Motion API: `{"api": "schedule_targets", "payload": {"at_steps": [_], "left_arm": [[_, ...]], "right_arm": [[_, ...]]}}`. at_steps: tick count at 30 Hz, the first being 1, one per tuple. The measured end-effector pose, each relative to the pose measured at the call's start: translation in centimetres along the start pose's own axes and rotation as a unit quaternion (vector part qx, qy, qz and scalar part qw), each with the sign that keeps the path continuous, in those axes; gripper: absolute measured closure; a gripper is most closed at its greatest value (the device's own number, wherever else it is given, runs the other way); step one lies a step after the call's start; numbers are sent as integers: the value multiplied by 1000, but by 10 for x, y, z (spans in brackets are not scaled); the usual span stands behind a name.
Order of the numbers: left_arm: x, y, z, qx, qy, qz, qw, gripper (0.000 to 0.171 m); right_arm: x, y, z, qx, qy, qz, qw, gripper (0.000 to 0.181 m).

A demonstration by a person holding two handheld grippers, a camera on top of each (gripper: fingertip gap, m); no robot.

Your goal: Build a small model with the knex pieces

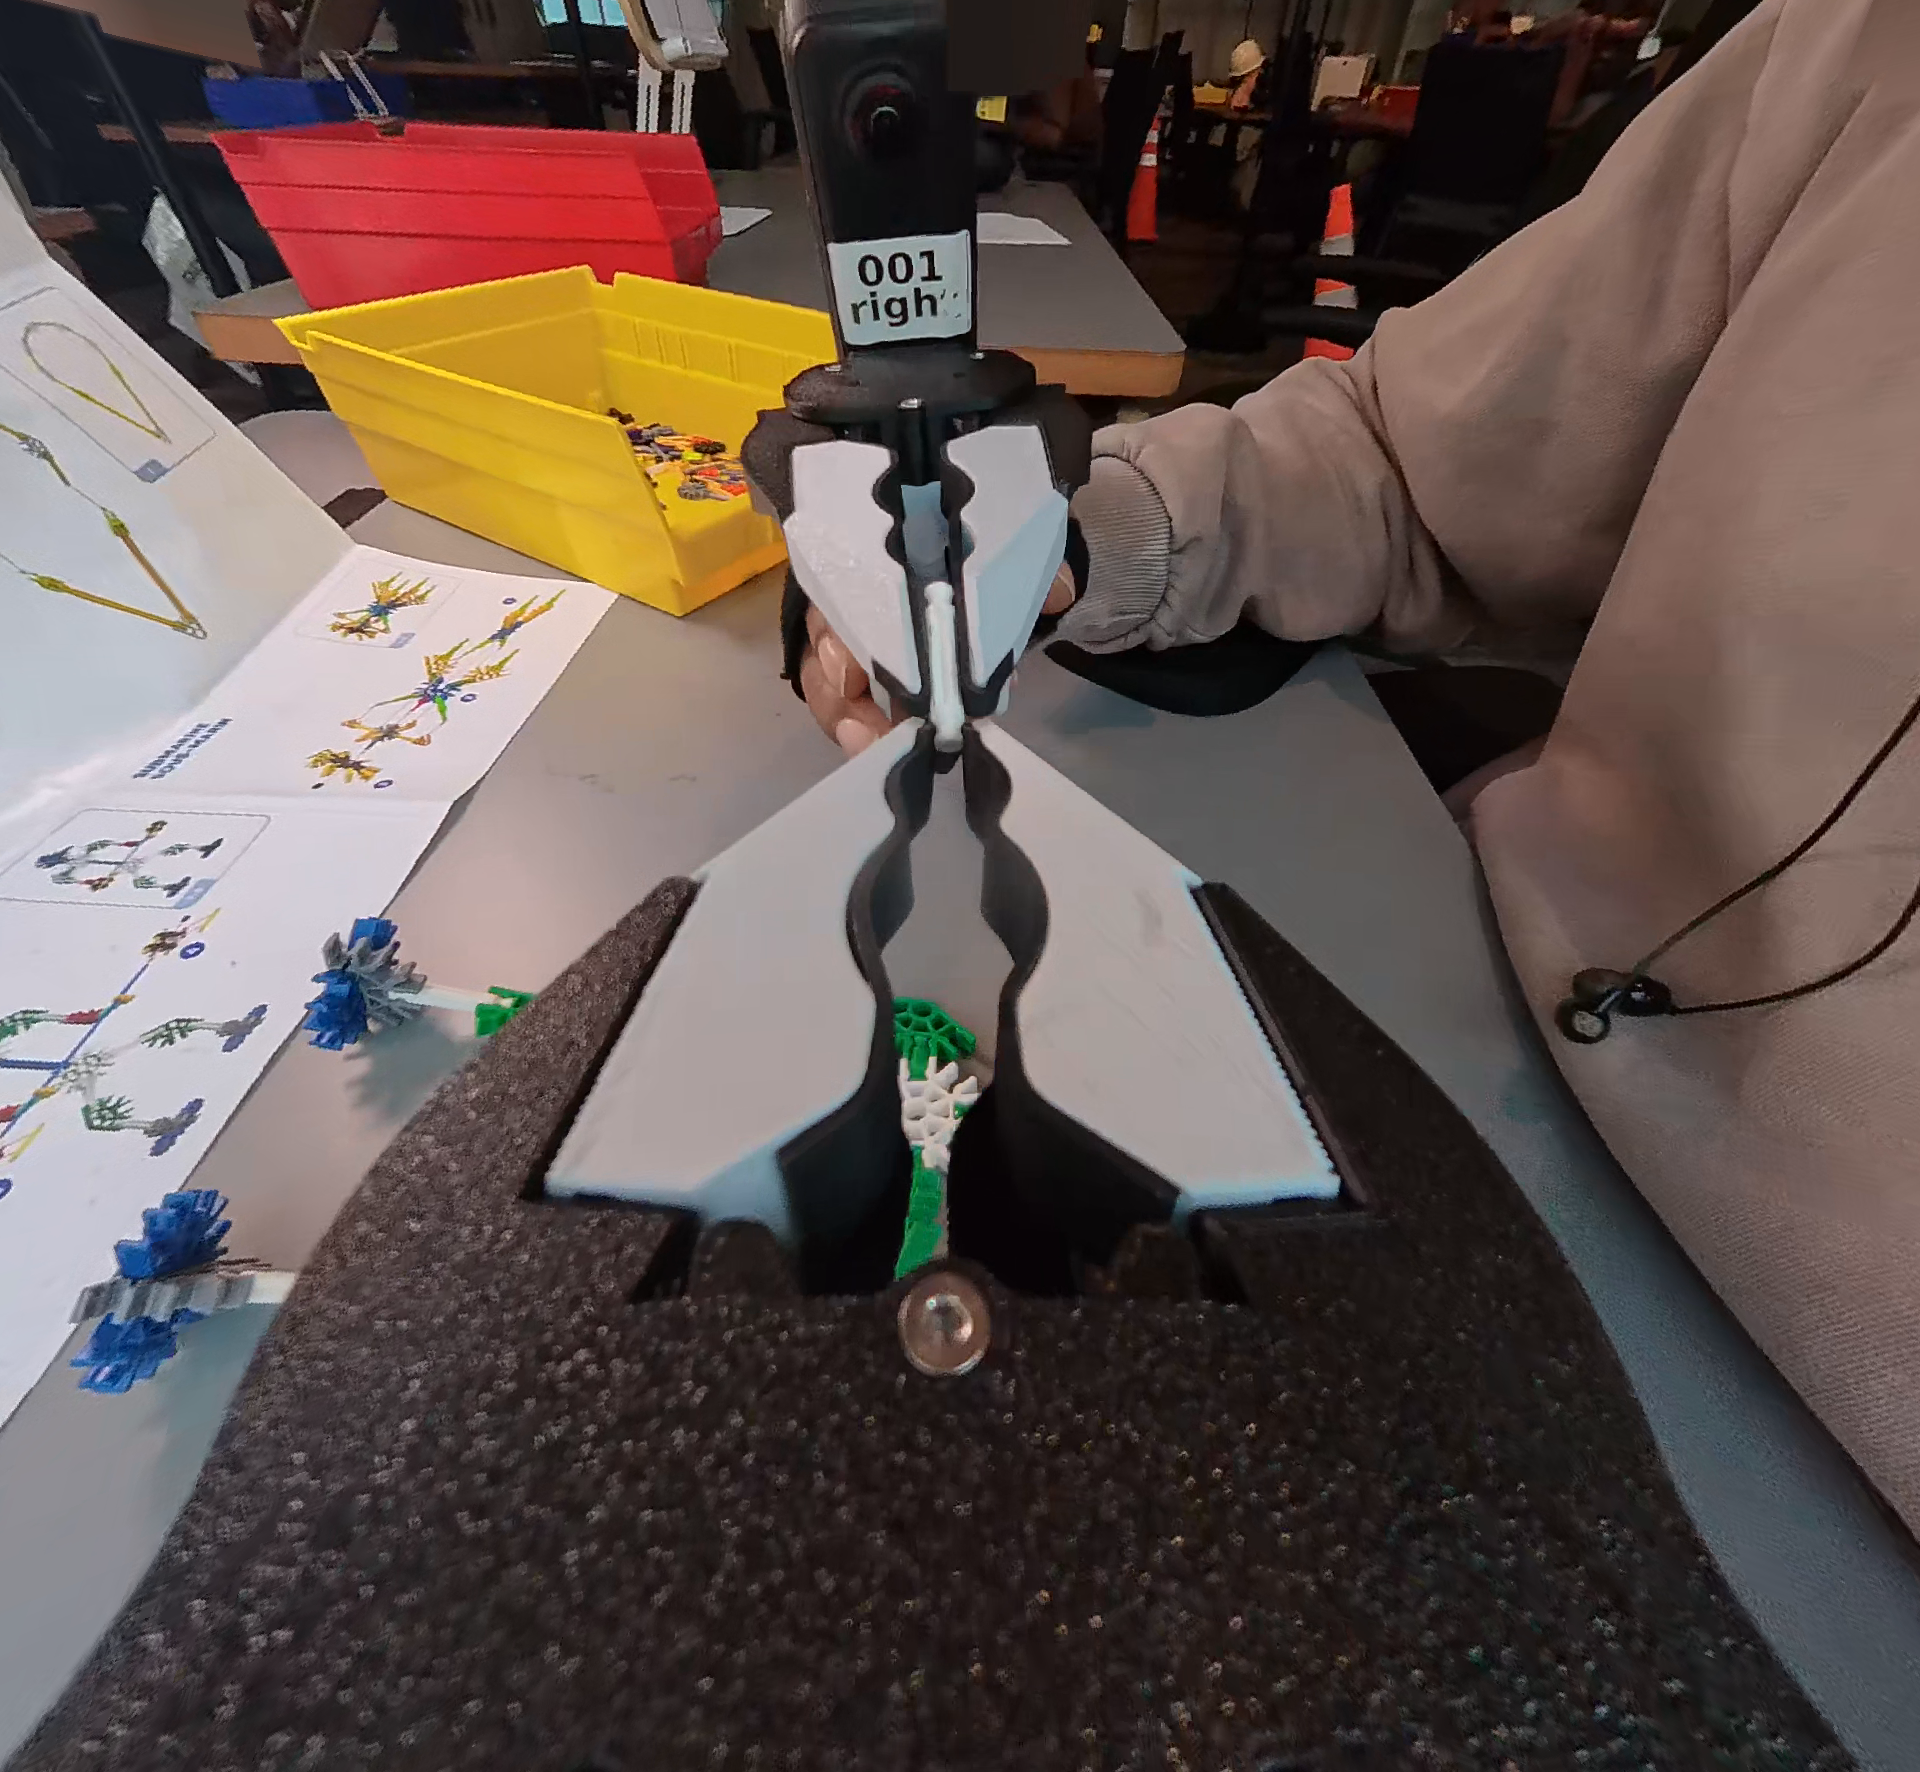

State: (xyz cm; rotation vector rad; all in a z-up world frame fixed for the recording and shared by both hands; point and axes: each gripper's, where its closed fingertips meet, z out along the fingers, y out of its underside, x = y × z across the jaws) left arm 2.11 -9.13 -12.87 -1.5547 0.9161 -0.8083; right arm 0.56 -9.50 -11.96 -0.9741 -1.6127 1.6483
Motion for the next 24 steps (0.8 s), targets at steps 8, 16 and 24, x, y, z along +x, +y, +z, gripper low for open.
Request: {"api": "schedule_targets", "payload": {"at_steps": [8, 16, 24], "left_arm": [[-152, -5, -161, -42, -452, 23, 891, 167], [-199, 78, -343, -161, -704, -102, 684, 166], [-200, 76, -334, -154, -695, -97, 695, 167]], "right_arm": [[50, -18, -40, 10, 128, 17, 992, 157], [81, 12, -56, -65, 197, 17, 978, 133], [81, 20, -54, -83, 200, 6, 976, 135]]}}
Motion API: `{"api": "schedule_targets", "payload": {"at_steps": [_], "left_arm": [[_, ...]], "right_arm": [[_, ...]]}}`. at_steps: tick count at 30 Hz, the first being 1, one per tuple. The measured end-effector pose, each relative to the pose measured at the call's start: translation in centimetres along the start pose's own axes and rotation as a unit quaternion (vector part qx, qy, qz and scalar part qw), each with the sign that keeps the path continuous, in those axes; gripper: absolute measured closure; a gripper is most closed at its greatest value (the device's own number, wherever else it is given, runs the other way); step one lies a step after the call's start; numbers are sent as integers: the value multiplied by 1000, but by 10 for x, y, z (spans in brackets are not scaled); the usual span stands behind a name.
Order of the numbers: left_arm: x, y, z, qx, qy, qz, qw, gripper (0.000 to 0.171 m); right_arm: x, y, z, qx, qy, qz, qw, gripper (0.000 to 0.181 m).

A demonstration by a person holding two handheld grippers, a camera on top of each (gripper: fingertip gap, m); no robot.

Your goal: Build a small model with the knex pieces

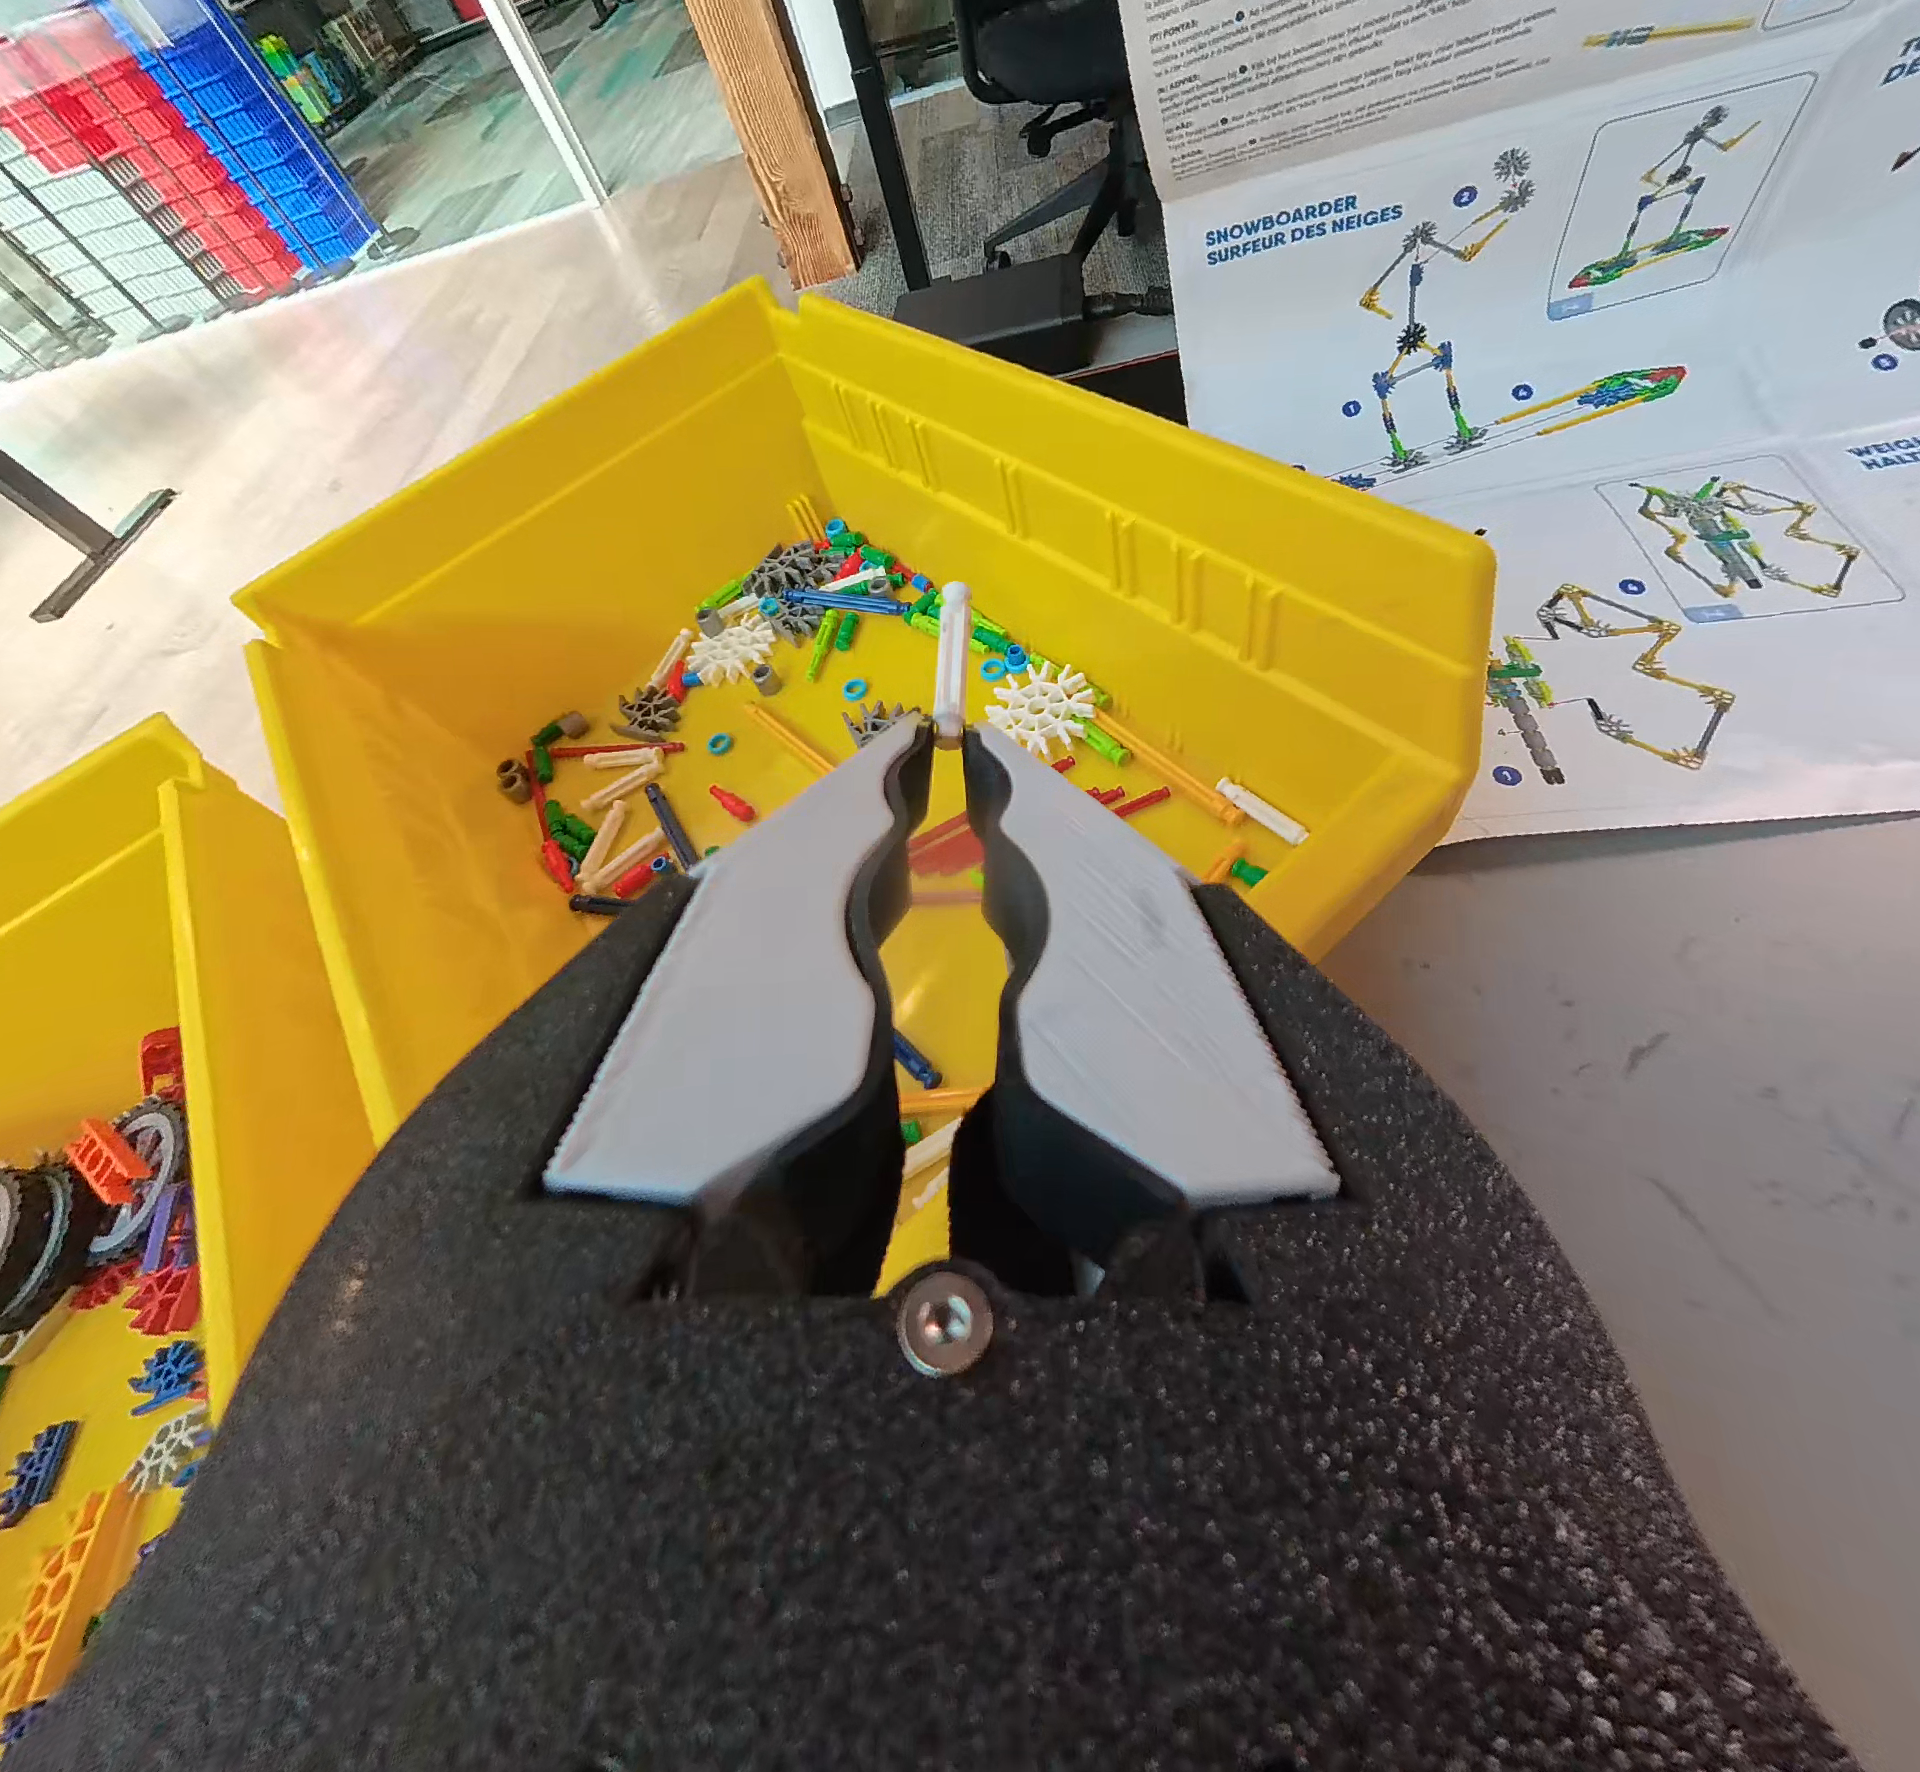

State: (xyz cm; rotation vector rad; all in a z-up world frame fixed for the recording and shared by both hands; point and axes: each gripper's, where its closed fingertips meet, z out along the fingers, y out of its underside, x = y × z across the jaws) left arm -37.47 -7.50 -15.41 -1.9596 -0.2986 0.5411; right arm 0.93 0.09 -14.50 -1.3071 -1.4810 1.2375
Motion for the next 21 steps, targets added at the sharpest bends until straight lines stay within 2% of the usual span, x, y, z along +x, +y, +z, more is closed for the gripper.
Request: {"api": "schedule_targets", "payload": {"at_steps": [7, 12, 15, 17, 19, 21], "left_arm": [[-12, 9, 2, -19, -30, 4, 999, 166], [0, 2, 0, 4, 4, 4, 1000, 151], [41, -22, -12, 66, 95, 19, 993, 149], [92, -31, -27, 92, 215, 27, 972, 149], [150, -31, -48, 95, 349, 29, 932, 149], [207, -18, -78, 66, 486, 41, 871, 149]], "right_arm": [[2, 0, 0, 9, -4, 19, 1000, 136], [-2, 3, 3, 5, -13, 16, 1000, 136], [-6, 9, 5, -12, -17, -4, 1000, 136], [-8, 15, 7, -29, -18, -18, 999, 138], [-13, 23, 10, -47, -29, -29, 998, 140], [-17, 33, 13, -72, -40, -39, 996, 142]]}}
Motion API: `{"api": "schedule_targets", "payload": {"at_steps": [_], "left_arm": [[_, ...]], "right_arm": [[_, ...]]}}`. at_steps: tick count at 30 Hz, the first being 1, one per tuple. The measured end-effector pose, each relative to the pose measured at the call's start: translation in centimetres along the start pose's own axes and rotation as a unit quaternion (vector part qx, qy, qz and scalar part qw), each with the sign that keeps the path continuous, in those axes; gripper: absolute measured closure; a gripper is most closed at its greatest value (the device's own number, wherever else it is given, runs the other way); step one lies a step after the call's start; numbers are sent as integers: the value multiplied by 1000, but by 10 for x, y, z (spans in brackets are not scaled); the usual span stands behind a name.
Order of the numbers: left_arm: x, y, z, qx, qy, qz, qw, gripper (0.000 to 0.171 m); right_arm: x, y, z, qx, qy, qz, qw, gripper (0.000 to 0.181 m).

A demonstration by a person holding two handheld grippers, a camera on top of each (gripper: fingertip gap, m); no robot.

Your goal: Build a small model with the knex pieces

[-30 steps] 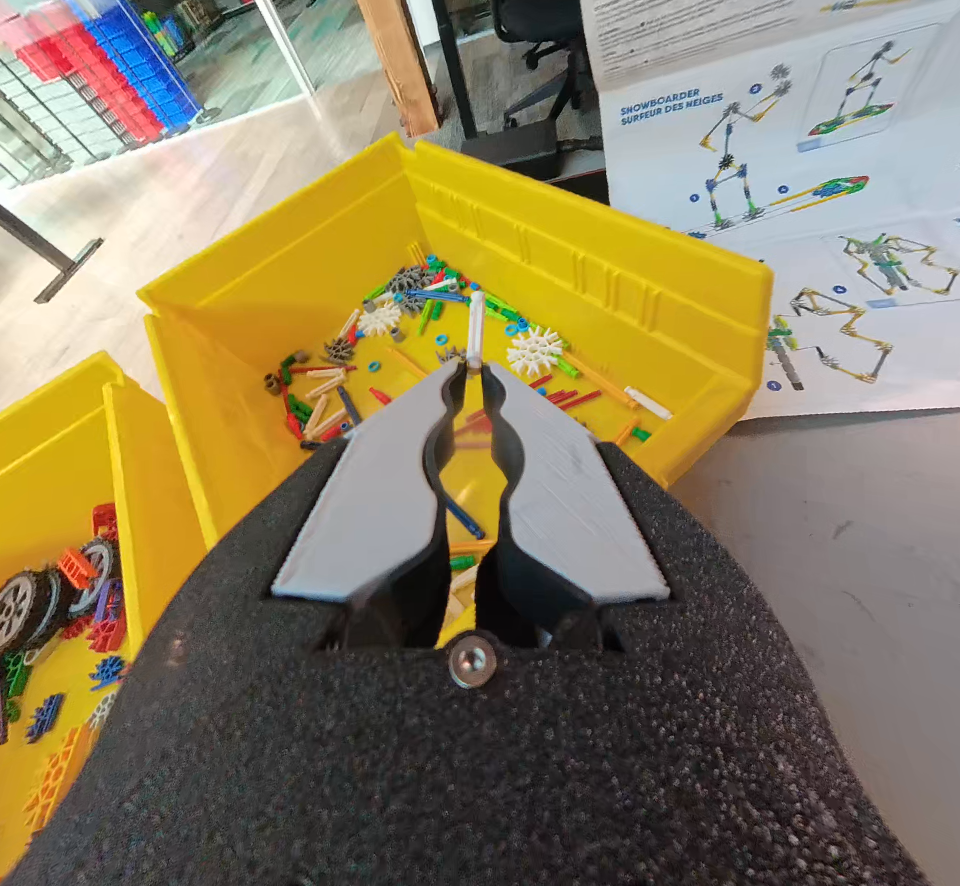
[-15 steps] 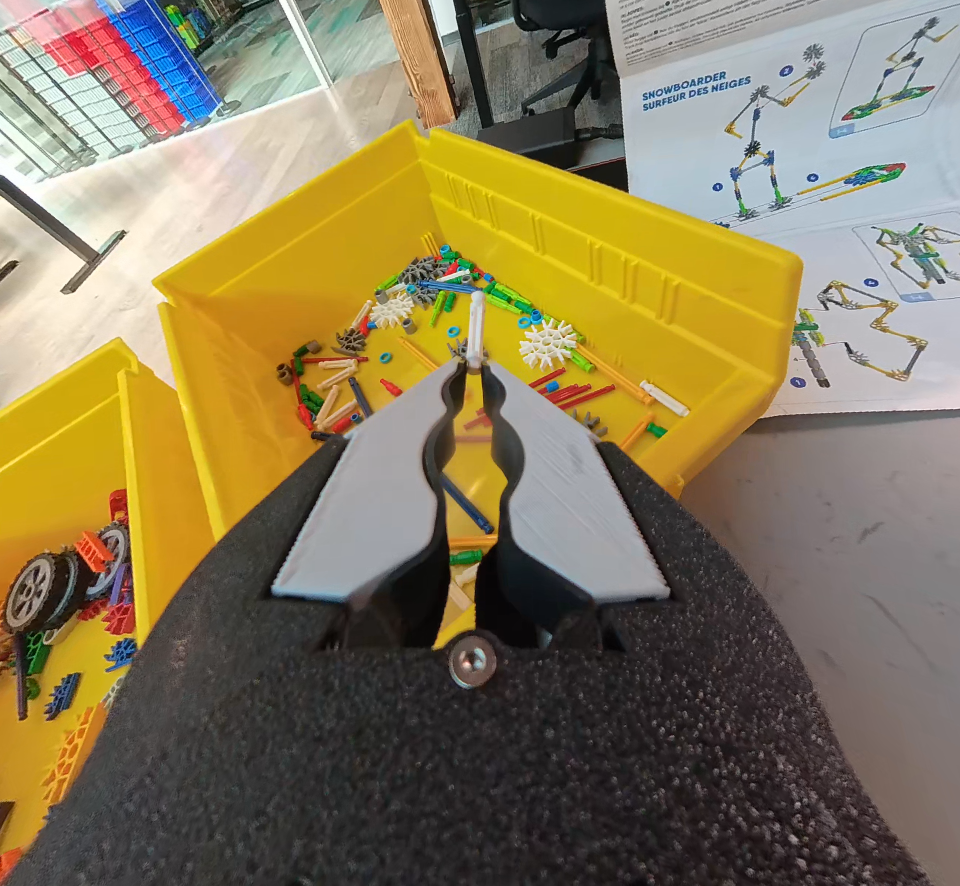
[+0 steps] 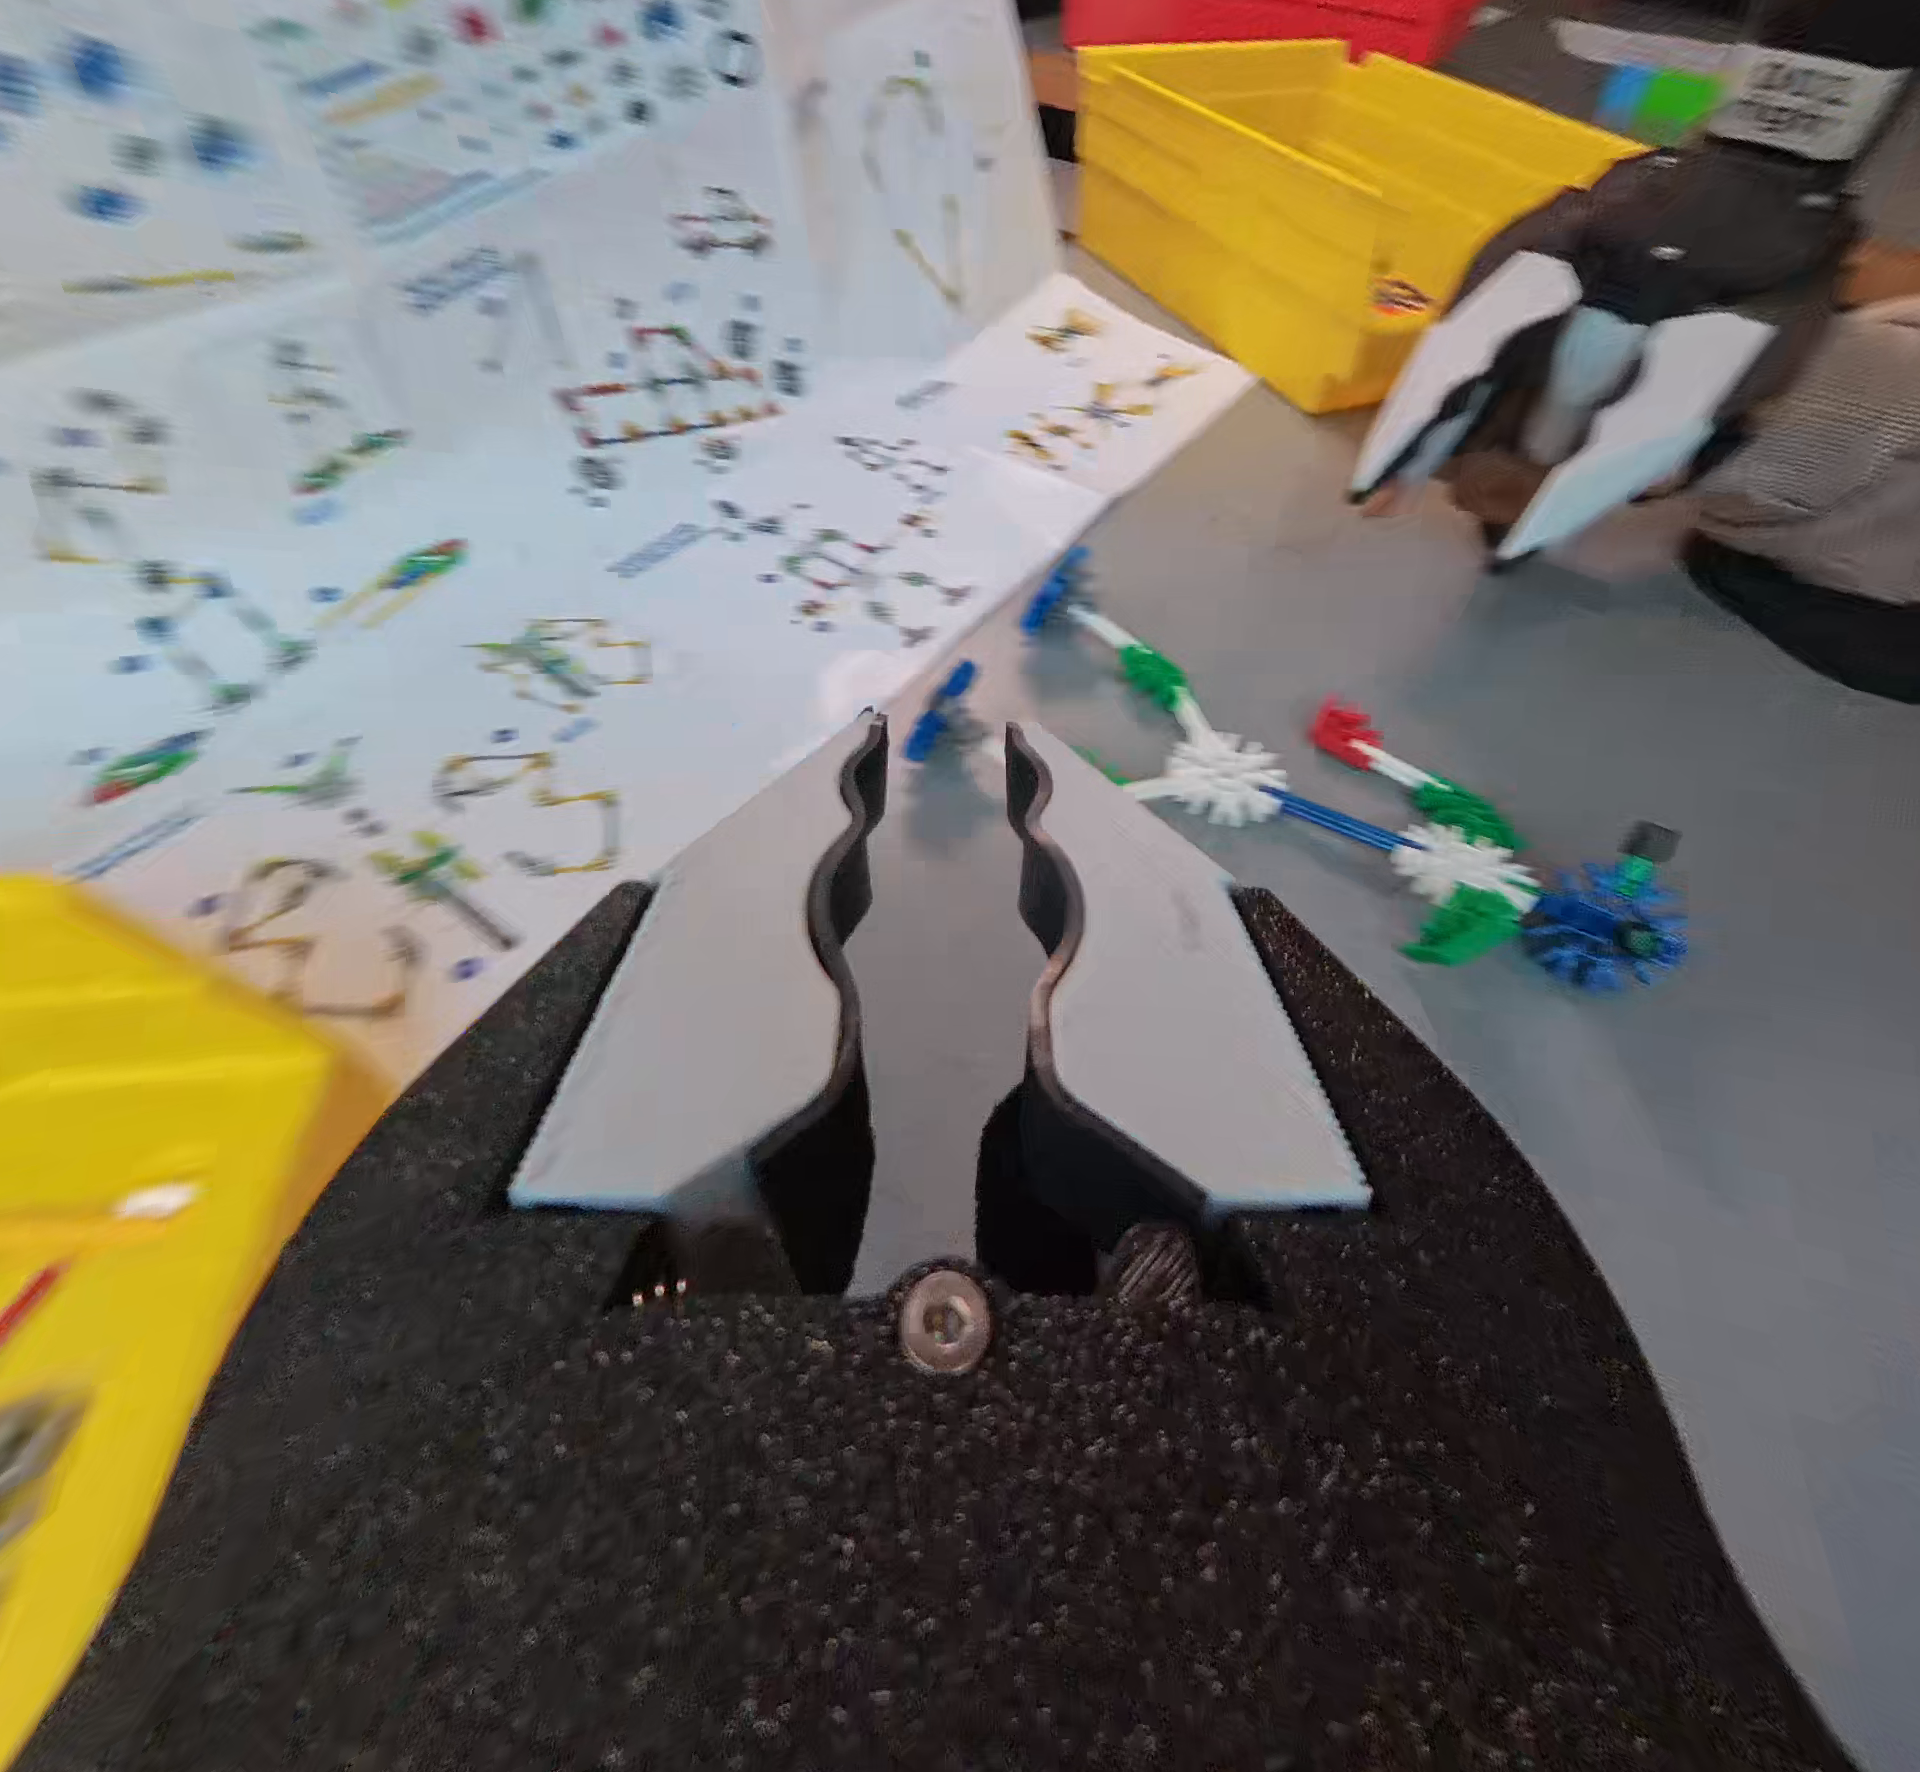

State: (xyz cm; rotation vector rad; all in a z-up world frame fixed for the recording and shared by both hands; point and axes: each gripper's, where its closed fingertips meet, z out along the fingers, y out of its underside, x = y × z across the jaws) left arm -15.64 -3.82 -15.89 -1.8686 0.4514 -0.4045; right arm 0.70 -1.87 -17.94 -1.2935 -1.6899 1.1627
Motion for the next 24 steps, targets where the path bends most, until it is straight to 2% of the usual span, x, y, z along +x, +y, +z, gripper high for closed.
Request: {"api": "schedule_targets", "payload": {"at_steps": [3, 7, 11, 14, 20, 24], "left_arm": [[73, 19, 22, -47, 164, 26, 985, 149], [142, 37, 13, -99, 317, 48, 942, 142], [150, 61, 25, -152, 298, 99, 937, 146], [151, 66, 31, -164, 291, 105, 937, 171], [152, 66, 27, -170, 312, 76, 931, 171], [155, 67, 25, -170, 328, 68, 927, 171]], "right_arm": [[-9, 17, 6, -47, -19, -21, 998, 142], [-24, 27, 12, -80, -43, -48, 995, 142], [-33, 30, 17, -92, -56, -59, 992, 143], [-33, 37, 18, -110, -51, -71, 990, 143], [-27, 57, 19, -166, -43, -81, 982, 142], [-30, 64, 24, -207, -106, -75, 970, 137]]}}
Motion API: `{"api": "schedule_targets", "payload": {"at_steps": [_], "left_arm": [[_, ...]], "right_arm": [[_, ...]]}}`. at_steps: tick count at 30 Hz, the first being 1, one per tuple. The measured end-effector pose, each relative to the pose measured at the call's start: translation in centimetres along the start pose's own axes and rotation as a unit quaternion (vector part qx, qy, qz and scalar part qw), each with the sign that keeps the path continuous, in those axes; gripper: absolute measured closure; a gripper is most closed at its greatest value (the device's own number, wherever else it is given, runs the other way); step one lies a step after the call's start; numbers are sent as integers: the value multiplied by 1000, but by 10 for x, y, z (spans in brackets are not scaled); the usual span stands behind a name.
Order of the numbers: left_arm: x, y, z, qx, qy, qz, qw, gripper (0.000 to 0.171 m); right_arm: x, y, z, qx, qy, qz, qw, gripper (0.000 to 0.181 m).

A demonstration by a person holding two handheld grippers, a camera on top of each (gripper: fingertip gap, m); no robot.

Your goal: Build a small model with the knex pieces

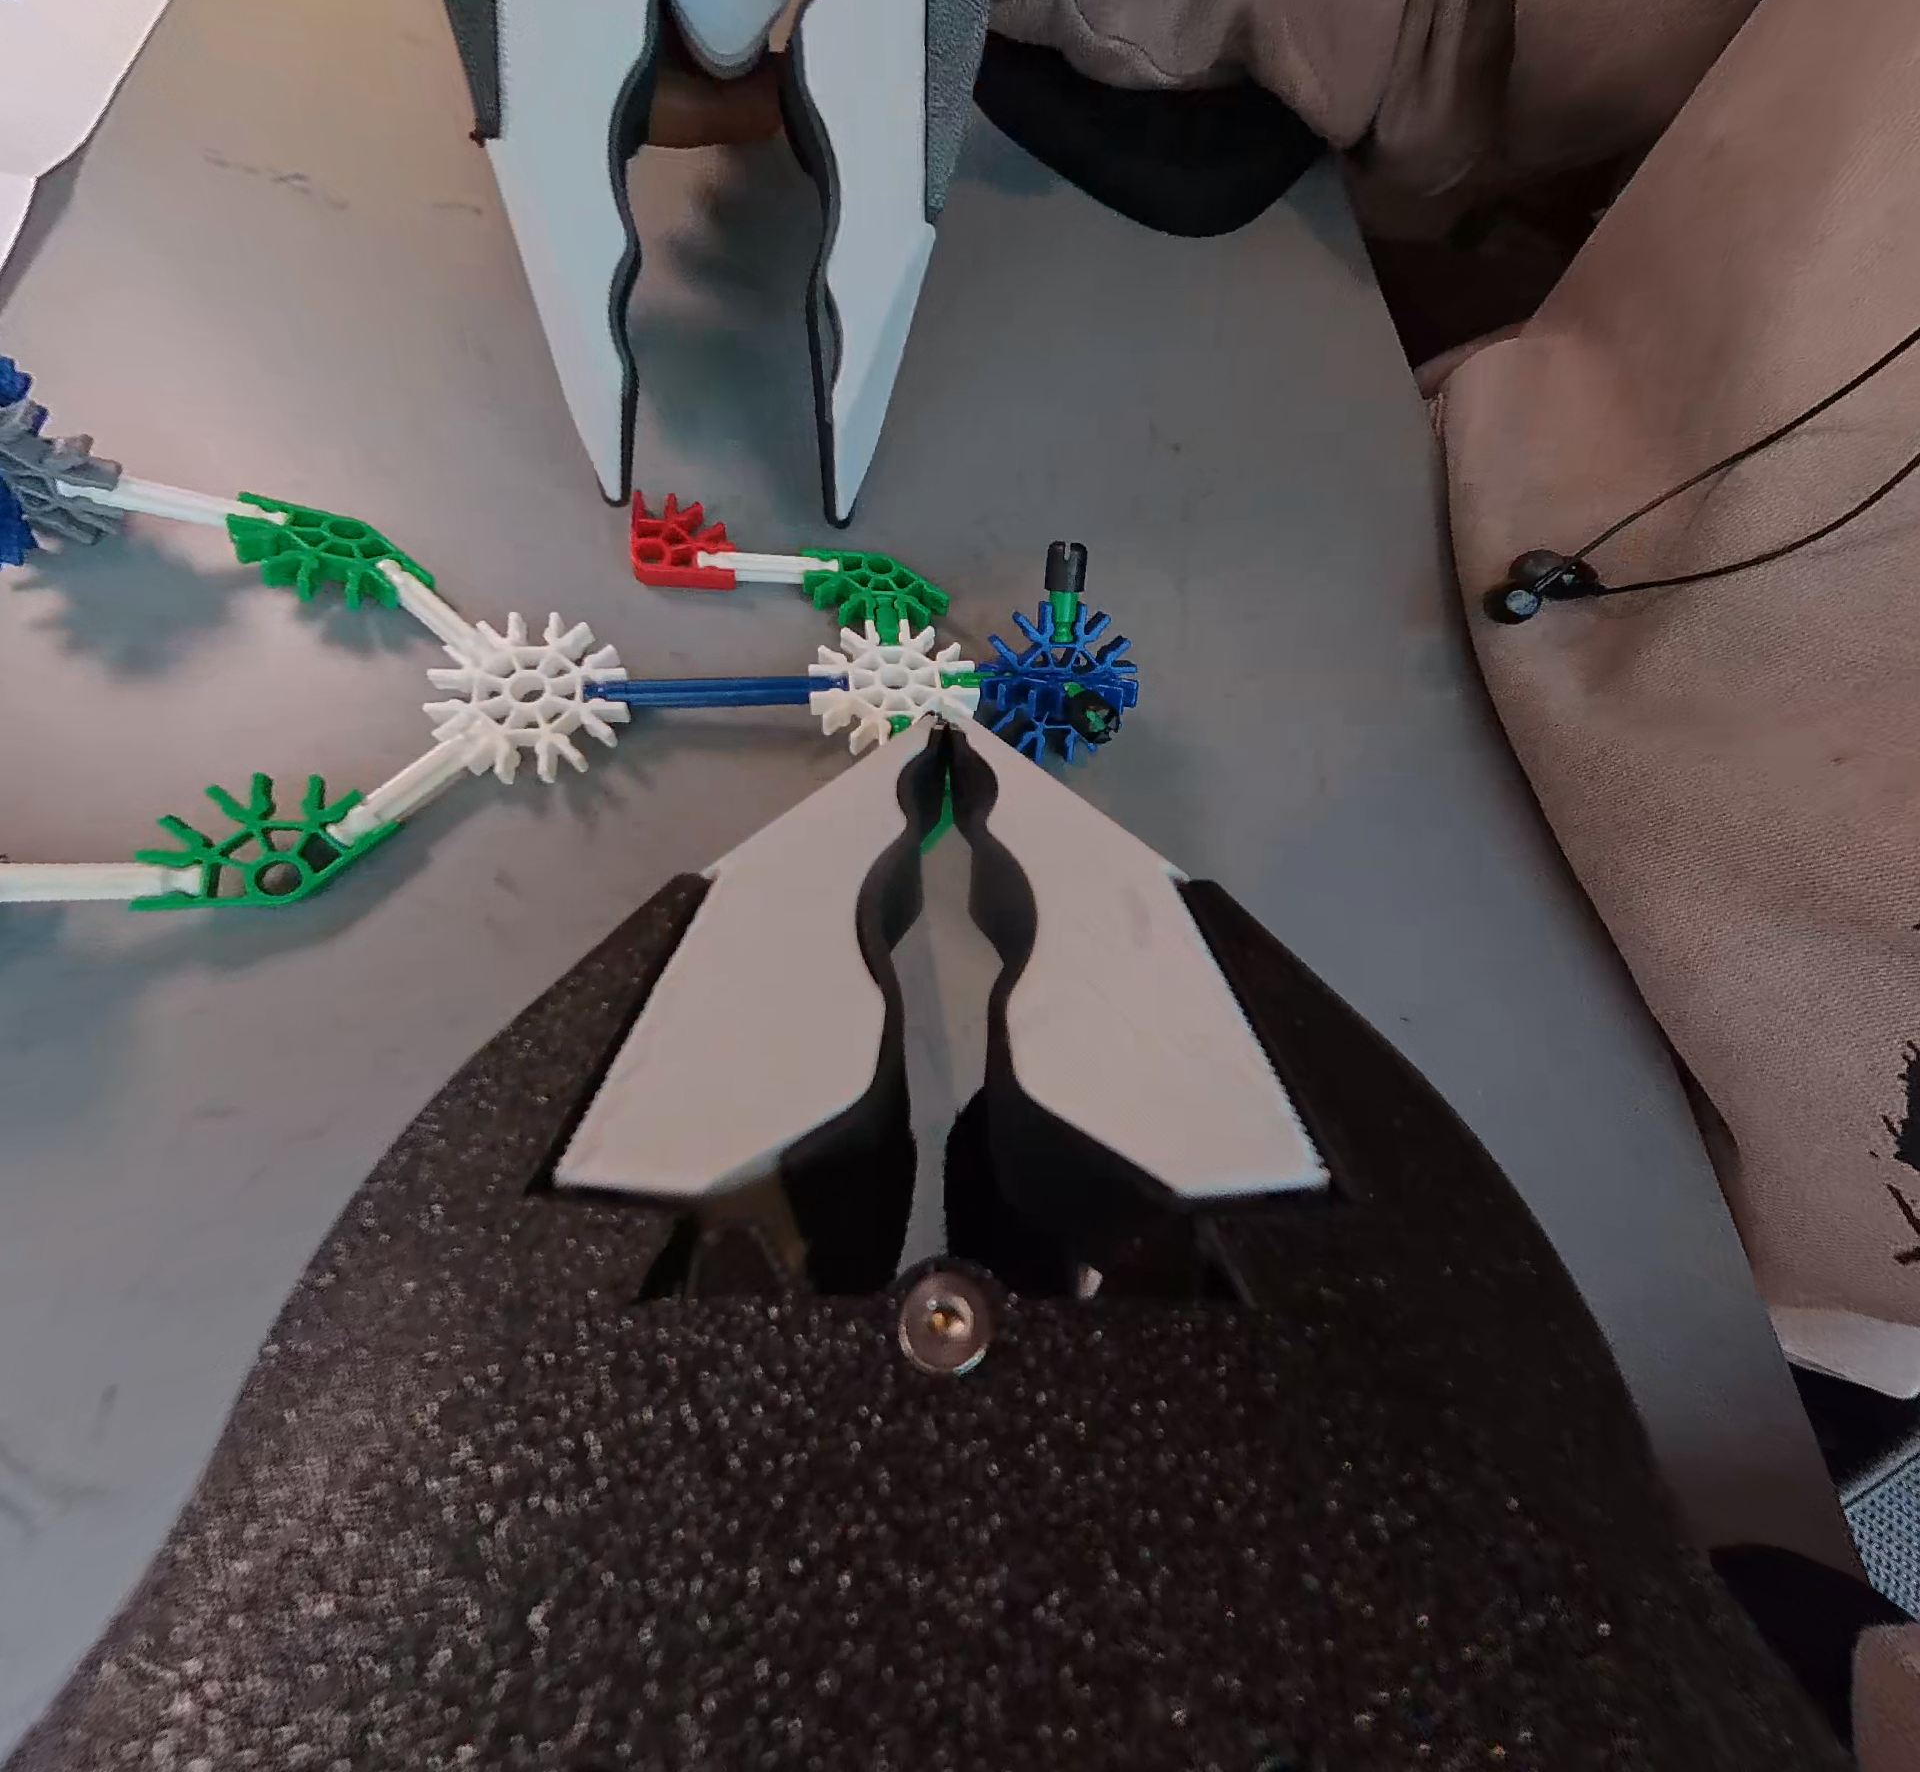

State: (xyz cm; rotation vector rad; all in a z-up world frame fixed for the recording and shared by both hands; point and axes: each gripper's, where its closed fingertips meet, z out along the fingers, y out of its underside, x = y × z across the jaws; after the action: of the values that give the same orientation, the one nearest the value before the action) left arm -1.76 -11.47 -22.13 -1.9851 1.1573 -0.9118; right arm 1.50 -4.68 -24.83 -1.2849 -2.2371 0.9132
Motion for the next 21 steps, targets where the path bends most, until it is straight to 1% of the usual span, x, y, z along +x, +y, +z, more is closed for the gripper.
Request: {"api": "schedule_targets", "payload": {"at_steps": [2, 4, 5, 6, 8, 9, 11, 15, 17, 19, 20, 21], "left_arm": [[-1, 0, 0, 5, 10, -7, 1000, 171], [-2, 0, -1, 11, 10, -11, 1000, 171], [-4, 0, -2, 12, 2, -11, 1000, 171], [-9, 3, -3, 6, -15, -10, 1000, 171], [-16, 9, -4, -11, -40, -10, 999, 171], [-19, 10, -4, -13, -48, -11, 999, 171], [-22, 4, -8, 5, -55, -15, 998, 171], [-27, -12, -17, 47, -68, -43, 996, 159], [-37, -13, -18, 55, -81, -90, 991, 151], [-38, -6, -12, 53, -42, -183, 981, 135], [-39, -5, -9, 63, -22, -220, 973, 133], [-40, -6, -7, 76, -9, -240, 968, 133]], "right_arm": [[8, -4, 3, -14, -23, 9, 1000, 139], [4, -1, 9, -31, -61, 13, 998, 142], [4, -4, 10, -27, -66, 19, 997, 148], [4, -4, 11, -29, -66, 18, 997, 159], [-4, -3, 9, -30, -81, 12, 996, 161], [-5, -2, 9, -33, -79, 11, 996, 161], [-5, -2, 9, -34, -66, 4, 997, 161], [2, -16, 2, -2, -3, -47, 999, 162], [2, -32, -8, 35, 27, -74, 996, 177], [1, -44, -15, 65, 53, -91, 992, 178], [1, -45, -17, 65, 62, -99, 991, 179], [-1, -45, -17, 62, 66, -105, 990, 180]]}}
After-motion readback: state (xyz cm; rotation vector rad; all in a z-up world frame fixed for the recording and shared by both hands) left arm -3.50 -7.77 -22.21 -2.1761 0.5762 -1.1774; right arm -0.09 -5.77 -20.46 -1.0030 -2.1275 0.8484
